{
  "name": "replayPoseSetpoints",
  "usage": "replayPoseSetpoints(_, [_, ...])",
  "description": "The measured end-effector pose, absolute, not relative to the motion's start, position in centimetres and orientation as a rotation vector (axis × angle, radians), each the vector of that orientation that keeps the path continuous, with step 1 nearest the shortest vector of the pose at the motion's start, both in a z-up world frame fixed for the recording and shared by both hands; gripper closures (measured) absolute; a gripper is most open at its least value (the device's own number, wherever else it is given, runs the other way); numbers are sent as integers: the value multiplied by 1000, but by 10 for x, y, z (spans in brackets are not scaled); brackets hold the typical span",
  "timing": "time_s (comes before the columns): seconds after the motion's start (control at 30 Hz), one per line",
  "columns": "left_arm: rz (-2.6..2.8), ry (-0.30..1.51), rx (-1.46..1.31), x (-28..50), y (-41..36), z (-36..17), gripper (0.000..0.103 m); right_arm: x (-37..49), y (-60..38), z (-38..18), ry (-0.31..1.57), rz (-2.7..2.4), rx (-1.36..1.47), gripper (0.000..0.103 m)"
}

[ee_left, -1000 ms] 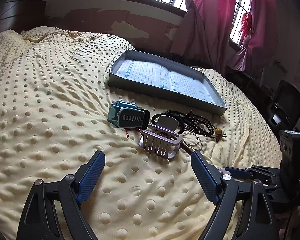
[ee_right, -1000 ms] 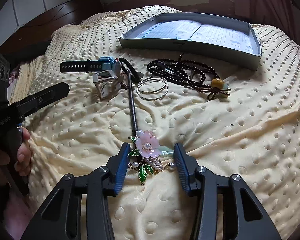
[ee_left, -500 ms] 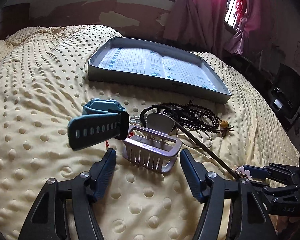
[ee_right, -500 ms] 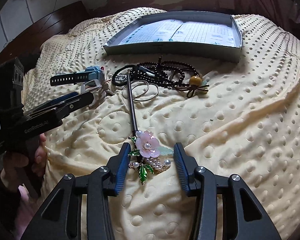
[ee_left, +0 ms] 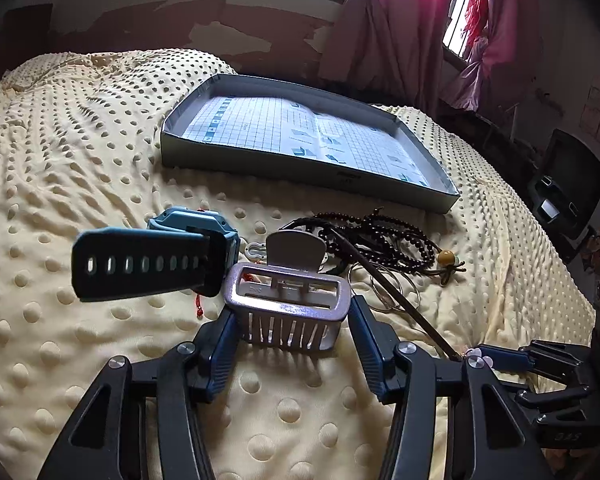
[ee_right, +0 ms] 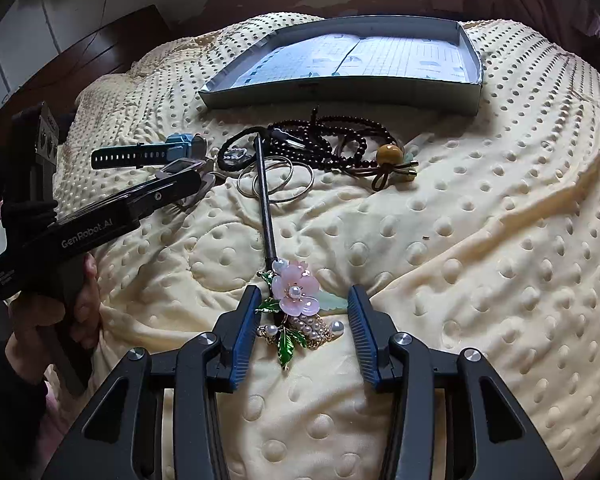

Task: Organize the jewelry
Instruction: 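Grasp the pink-flower hairpin with the right tool while the left tool grasps the silver hair clip, then carry the hairpin and hair clip into the grey tray and open both tools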

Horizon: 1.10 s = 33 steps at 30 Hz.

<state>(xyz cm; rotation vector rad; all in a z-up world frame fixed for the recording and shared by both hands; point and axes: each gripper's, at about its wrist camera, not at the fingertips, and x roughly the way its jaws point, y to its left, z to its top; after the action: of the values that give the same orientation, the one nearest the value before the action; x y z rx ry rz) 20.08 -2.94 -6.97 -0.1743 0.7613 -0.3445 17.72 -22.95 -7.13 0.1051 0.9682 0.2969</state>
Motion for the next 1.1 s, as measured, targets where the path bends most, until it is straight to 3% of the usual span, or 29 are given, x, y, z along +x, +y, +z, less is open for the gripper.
replayPoseSetpoints(0.47, [-316,783,-199,176,-28,-65,56,175,-225,-74,978,319,82,62])
replayPoseSetpoints(0.5, [-310,782,-199,173,-28,-65,67,174,-225,-75,978,320,80,62])
replayPoseSetpoints(0.77, [-296,780,-221,162,-25,-67,67,170,-222,-74,949,314,54,64])
replayPoseSetpoints(1.1, [-282,775,-211,149,-28,-64,68,169,-239,-78,942,385,240,65])
